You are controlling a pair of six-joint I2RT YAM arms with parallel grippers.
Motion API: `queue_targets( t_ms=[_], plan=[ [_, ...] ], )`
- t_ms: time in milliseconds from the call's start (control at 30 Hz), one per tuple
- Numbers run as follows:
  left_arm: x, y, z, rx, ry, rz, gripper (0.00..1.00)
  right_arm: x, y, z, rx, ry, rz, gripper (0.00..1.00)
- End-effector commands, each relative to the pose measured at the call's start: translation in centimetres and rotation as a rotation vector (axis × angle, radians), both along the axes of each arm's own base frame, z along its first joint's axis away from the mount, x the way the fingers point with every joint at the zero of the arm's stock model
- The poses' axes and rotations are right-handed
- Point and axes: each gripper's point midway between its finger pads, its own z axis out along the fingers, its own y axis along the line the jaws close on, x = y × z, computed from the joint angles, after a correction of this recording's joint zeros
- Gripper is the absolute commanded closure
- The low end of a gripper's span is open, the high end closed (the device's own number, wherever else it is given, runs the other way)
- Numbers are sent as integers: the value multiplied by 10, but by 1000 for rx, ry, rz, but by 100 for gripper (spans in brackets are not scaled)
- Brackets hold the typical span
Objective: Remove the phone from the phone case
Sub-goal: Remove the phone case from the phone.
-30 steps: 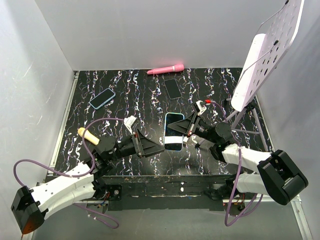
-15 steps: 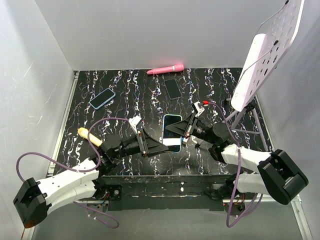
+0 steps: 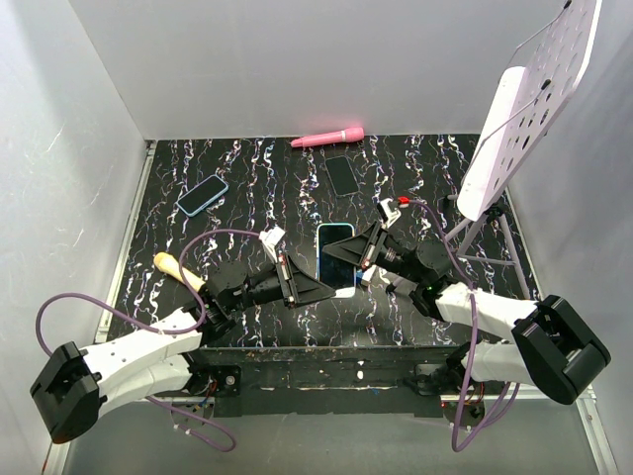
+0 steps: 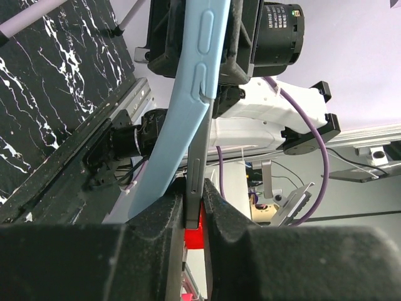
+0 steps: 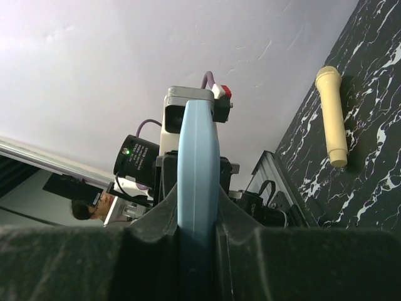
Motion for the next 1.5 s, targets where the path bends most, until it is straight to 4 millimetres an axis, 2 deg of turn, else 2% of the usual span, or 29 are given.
queue_targets(
  t_ms=[0, 67, 200, 233, 300, 400, 500, 567, 733, 800, 900, 1000, 1167, 1267, 1333, 1400, 1467],
  plan=[
    [38, 7, 23, -56, -27, 188, 91, -51, 13, 42, 85, -158, 182, 99],
    [38, 10, 22, -43, -38, 187, 100, -53, 12, 42, 83, -161, 186, 99],
    [37, 13, 23, -6, -52, 191, 100, -56, 16, 36, 45, -136, 218, 99],
    [38, 16, 14, 37, -23, 199, 100, -55, 18, 33, 28, -126, 225, 94],
    [41, 22, 9, 67, 18, 219, 100, -57, 20, 27, -18, -114, 242, 74],
    [45, 32, 9, 10, 66, 246, 100, -59, 19, 17, -79, -125, 252, 50],
    [47, 38, 12, -36, 105, 245, 100, -60, 16, 8, -137, -130, 244, 39],
    [46, 40, 11, -39, 131, 237, 100, -58, 13, 1, -171, -114, 221, 36],
    [48, 48, 9, -56, 200, 236, 100, -49, 7, -4, -208, -75, 140, 37],
    [50, 51, 12, -86, 214, 244, 100, -44, 6, -10, -234, -50, 116, 47],
    [53, 53, 11, -112, 240, 254, 100, -45, 5, -6, -194, -68, 112, 49],
    [56, 53, 17, -152, 249, 256, 100, -42, 7, -8, -197, -59, 105, 49],
    [61, 52, 21, -194, 260, 259, 100, -44, 8, -1, -141, -86, 116, 49],
    [62, 51, 22, -196, 263, 257, 100, -46, 5, 2, -110, -112, 111, 41],
    [61, 51, 22, -195, 264, 250, 100, -45, 3, -3, -122, -99, 98, 40],
    [60, 50, 24, -200, 269, 244, 100, -42, 0, -10, -136, -75, 62, 43],
    [60, 50, 23, -206, 277, 242, 100, -38, -2, -11, -136, -69, 36, 53]
  ],
)
